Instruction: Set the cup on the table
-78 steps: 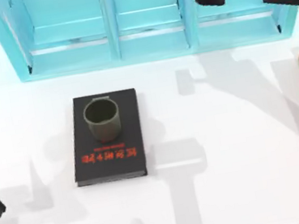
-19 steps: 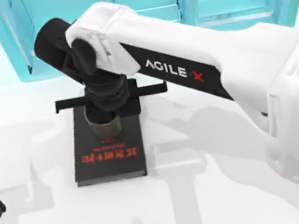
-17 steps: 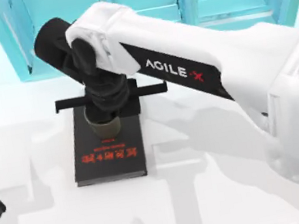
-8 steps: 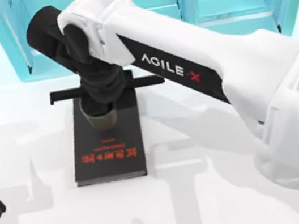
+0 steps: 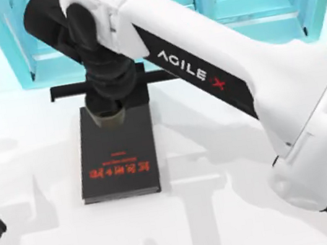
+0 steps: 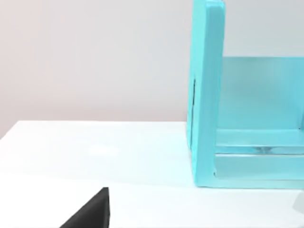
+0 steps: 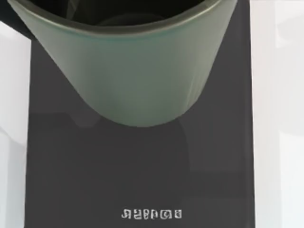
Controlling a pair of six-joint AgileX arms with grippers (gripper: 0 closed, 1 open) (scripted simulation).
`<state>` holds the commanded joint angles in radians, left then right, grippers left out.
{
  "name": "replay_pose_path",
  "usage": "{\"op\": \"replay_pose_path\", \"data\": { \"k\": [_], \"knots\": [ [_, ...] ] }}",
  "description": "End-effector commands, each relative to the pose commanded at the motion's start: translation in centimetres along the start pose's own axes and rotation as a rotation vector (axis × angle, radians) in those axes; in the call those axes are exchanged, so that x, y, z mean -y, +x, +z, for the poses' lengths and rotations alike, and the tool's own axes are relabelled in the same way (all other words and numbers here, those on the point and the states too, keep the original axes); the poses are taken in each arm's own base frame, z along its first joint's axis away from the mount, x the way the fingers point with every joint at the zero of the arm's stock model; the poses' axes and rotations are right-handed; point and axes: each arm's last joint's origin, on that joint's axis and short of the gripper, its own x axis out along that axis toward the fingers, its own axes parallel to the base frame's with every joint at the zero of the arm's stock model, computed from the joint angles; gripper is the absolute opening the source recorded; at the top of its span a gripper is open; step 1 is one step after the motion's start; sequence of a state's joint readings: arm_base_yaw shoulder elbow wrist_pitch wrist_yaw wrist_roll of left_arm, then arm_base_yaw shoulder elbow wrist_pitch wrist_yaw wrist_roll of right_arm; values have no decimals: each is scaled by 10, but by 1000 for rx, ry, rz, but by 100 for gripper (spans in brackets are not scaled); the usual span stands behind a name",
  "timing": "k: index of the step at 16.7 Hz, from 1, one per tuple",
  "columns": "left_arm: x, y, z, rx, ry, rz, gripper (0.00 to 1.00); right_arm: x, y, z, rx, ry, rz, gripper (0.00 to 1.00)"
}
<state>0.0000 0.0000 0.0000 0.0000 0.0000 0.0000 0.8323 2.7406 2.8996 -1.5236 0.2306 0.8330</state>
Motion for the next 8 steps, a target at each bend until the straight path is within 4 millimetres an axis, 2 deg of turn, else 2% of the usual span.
{"op": "replay_pose_path", "data": {
  "k": [4, 6, 8],
  "knots": [
    [0, 0, 0, 0, 0, 0, 100, 4, -1, 3, -7, -2, -1, 0],
    [0, 0, 0, 0, 0, 0, 100, 19, -5, 13, -32, -5, -11, 0],
    [0, 0, 0, 0, 0, 0, 100, 43, -8, 27, -73, -10, -30, 0]
  ]
}}
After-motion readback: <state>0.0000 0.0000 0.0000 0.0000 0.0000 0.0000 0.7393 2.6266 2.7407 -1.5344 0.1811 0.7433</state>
